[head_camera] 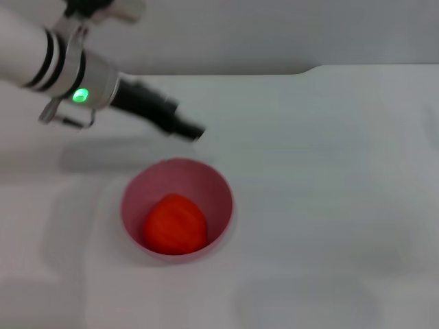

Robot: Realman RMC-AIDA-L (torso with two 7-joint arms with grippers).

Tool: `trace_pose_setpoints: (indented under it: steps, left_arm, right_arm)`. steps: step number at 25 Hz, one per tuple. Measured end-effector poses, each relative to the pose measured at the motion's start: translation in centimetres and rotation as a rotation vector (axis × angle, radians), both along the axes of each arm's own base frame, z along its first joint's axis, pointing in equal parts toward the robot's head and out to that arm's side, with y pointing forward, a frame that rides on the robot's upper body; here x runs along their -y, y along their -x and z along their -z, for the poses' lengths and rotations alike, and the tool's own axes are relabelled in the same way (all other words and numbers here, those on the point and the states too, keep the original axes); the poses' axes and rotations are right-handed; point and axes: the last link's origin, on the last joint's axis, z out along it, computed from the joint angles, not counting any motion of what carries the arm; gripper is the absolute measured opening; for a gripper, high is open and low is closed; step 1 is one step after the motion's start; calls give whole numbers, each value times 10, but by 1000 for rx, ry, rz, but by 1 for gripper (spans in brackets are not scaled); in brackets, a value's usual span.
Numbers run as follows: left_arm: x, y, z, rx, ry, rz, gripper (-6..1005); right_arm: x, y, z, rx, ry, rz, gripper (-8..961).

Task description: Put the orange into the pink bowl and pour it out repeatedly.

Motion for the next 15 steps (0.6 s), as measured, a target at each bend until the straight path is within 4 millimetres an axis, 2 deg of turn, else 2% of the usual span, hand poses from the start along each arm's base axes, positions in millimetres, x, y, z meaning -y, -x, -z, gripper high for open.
trace_pose_setpoints:
  steps: [2,6,9,11,15]
  left_arm:
    - [-7,-19,-5,100,-50,100,724]
    - [-14,-48,-13,313,-150,297,770]
    - [-15,-58,-18,469,-237,418,793]
    - [-15,-58,-22,578,-314,462,793]
    - [-18,-37,-35,768,-551,477,793]
  right_arm:
    - [-2,0,3,-1,10,2,434]
    - [-6,1,9,-6,31,5,434]
    - [-7,0,12,-11,45,11,434]
    - [-8,-1,12,-18,46,16,434]
    - [-7,-6,8,-29,26,33,434]
